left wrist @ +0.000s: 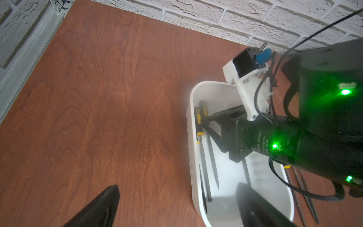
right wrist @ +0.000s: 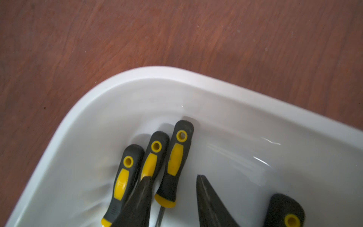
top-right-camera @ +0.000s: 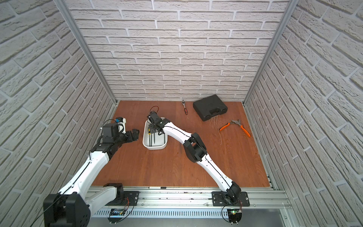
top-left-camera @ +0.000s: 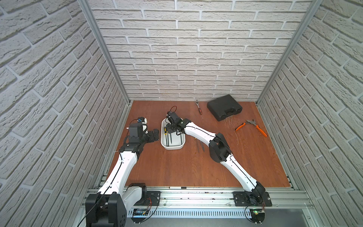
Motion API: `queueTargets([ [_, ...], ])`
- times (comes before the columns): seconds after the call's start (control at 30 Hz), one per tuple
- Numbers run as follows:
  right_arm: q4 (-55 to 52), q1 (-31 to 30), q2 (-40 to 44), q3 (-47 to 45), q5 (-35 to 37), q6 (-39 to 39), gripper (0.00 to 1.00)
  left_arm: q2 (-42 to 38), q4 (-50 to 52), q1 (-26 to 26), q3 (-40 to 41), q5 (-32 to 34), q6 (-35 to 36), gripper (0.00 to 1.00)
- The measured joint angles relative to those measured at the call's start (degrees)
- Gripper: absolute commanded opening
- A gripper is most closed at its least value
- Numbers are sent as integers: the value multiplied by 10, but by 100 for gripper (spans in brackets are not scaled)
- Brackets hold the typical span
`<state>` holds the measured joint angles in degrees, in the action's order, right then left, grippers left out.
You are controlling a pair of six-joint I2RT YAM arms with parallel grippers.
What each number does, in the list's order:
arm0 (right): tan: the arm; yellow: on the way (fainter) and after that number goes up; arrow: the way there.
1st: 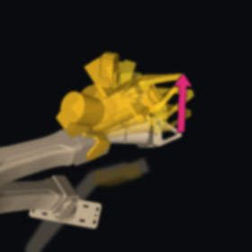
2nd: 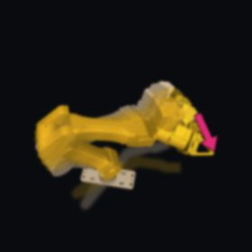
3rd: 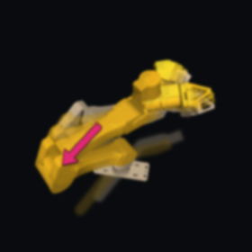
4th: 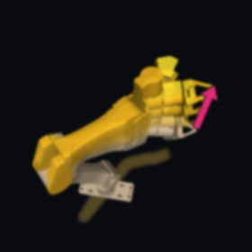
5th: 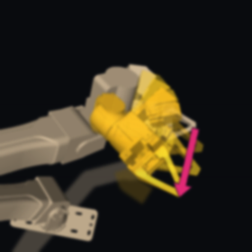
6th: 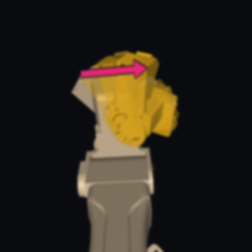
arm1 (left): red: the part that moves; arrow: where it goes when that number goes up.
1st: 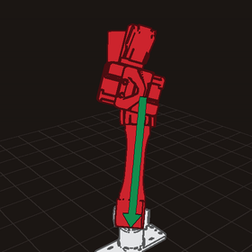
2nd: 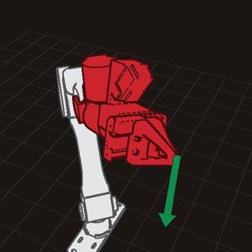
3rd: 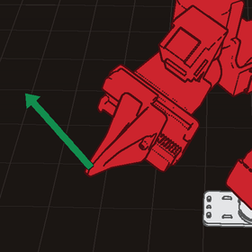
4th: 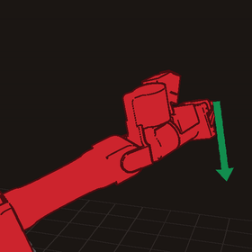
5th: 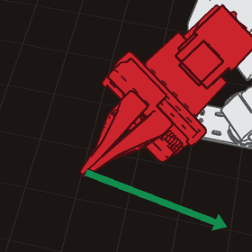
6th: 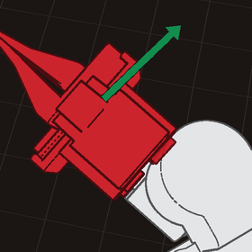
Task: Take the file tool out of the storage box
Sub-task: Pick up the file tool from the storage box.
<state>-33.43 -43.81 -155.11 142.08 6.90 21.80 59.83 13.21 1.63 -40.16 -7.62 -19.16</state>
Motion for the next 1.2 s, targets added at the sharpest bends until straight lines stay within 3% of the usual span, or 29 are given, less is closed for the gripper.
queueTargets([
  [0.53,-30,-1,0,1,14,-25,38,-7,0,0,0,-2,0,99],
  [0.9,-29,-1,0,1,11,-15,23,-10,0,0,0,-2,0,98],
  [1.1,-29,-1,0,1,9,-2,5,-12,0,0,0,-2,0,98],
  [1.2,-20,0,3,-7,3,8,3,-12,0,0,0,-2,0,98],
])
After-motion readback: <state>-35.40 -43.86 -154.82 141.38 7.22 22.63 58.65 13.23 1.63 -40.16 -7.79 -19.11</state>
